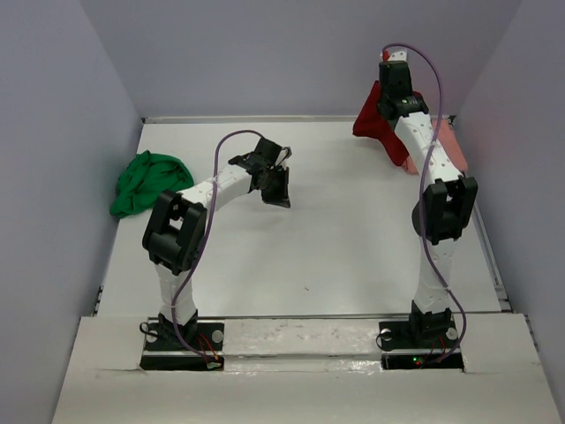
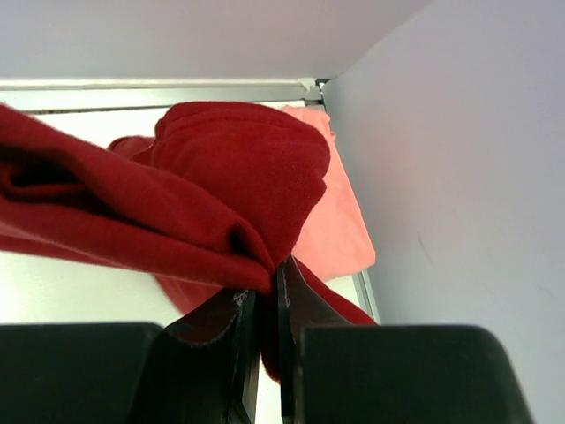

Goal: Fold and stack the t-shirts
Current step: Neatly place the folded tshirt to the corner

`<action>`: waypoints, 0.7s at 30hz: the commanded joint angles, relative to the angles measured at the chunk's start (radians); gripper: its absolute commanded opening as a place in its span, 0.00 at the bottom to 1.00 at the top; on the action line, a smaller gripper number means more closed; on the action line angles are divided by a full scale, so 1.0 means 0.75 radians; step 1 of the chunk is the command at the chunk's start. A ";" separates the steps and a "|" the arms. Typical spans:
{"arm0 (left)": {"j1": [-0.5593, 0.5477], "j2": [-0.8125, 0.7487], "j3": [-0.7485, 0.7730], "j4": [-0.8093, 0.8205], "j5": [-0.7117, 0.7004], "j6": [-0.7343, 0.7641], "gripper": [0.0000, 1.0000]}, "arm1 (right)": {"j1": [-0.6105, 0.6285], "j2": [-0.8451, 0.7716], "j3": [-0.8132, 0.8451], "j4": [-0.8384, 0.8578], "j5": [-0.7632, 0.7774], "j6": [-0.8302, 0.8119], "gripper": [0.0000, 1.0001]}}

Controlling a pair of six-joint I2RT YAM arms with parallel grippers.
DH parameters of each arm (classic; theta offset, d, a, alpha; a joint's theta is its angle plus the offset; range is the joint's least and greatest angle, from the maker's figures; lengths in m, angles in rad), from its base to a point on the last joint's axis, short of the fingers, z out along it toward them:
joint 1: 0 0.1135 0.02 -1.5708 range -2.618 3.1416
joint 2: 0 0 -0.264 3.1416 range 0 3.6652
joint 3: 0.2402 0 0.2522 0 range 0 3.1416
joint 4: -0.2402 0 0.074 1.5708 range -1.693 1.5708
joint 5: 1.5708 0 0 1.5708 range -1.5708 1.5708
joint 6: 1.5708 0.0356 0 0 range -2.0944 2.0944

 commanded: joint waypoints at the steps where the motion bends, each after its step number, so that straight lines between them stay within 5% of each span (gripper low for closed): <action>1: -0.007 -0.027 0.015 -0.005 0.026 0.021 0.00 | -0.007 -0.095 -0.039 0.086 0.043 0.007 0.00; 21: -0.003 -0.029 0.003 -0.011 0.020 0.033 0.00 | -0.062 -0.025 -0.037 0.082 0.222 0.064 0.00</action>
